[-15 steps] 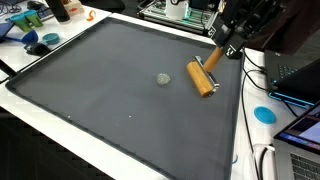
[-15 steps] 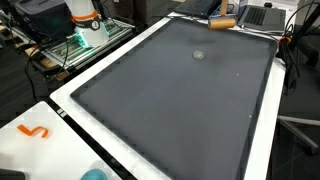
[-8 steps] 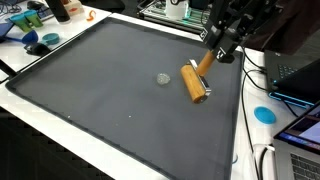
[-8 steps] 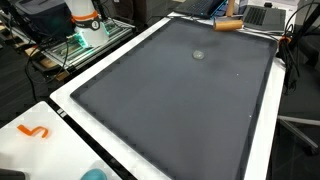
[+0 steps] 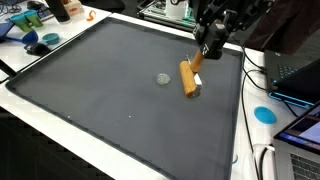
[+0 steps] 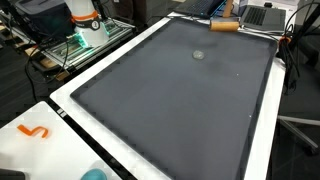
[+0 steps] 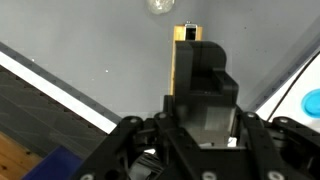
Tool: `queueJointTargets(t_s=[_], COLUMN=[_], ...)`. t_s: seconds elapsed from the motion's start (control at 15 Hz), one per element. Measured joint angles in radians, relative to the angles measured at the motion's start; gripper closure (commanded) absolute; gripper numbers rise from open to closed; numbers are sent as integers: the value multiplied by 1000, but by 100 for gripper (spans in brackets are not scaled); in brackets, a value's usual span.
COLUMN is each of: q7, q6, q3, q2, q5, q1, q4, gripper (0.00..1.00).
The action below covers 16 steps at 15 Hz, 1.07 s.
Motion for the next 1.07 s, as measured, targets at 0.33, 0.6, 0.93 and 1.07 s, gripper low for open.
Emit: queueJointTargets(t_s=[0.33, 0.6, 0.93, 1.07], q7=[-8, -22, -24, -26], q6=[-52, -72, -86, -84], q3=[-8, -15, -27, -33], q2=[8, 13, 15, 13], q5=[46, 86, 125, 132], q1=[-28, -54, -89, -105], q4=[31, 53, 67, 67], gripper=[76, 76, 76, 76])
